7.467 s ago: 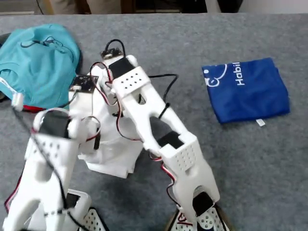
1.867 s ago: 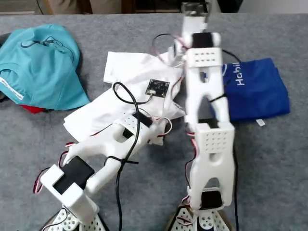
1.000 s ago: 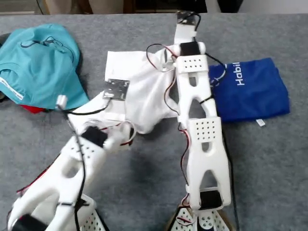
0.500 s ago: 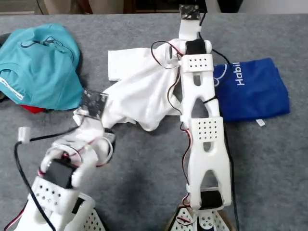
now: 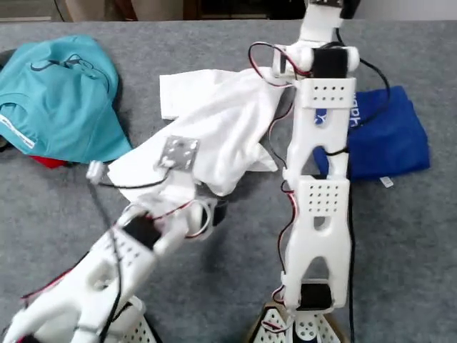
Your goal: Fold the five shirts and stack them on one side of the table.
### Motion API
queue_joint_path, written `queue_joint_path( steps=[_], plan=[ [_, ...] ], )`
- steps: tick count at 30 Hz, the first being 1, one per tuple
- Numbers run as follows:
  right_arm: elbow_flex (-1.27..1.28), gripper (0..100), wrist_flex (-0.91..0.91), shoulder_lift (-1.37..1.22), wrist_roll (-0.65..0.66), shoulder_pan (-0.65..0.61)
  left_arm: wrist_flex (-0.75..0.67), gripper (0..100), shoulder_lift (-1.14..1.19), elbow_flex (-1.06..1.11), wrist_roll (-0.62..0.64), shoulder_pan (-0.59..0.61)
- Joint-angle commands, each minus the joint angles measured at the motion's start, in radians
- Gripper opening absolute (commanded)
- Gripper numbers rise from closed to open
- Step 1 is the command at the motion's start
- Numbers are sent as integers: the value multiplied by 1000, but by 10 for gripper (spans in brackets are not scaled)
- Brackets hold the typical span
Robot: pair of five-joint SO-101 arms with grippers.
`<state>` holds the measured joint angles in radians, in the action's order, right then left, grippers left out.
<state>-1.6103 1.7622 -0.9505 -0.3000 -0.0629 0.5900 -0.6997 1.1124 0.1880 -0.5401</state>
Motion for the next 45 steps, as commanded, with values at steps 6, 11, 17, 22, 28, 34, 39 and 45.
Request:
queue_joint_path(
  steps=[6, 11, 17, 22, 28, 34, 39, 45],
  plan=[
    [-35, 216, 25, 68, -46, 51, -95, 191, 512, -327, 58, -37],
    [-21, 264, 18, 28, -74, 21, -143, 102, 688, -431, 54, -46],
    [-16, 384, -58, -122, -255, 8, -86, 16, 690, -453, 54, -3],
    [-22, 358, -74, -232, -256, -64, 25, 19, 601, -431, 29, 61],
    [-15, 354, -130, -306, -259, -173, 40, 19, 323, -278, -32, 123],
    [-15, 330, -232, -383, -361, -193, 126, 19, 30, -157, -34, 180],
    [-24, 72, -333, -450, -338, -156, 347, 19, -200, -250, -35, 233],
    [-25, 2, -387, -406, -348, -105, 525, 19, -369, -364, -40, 245]
  ],
)
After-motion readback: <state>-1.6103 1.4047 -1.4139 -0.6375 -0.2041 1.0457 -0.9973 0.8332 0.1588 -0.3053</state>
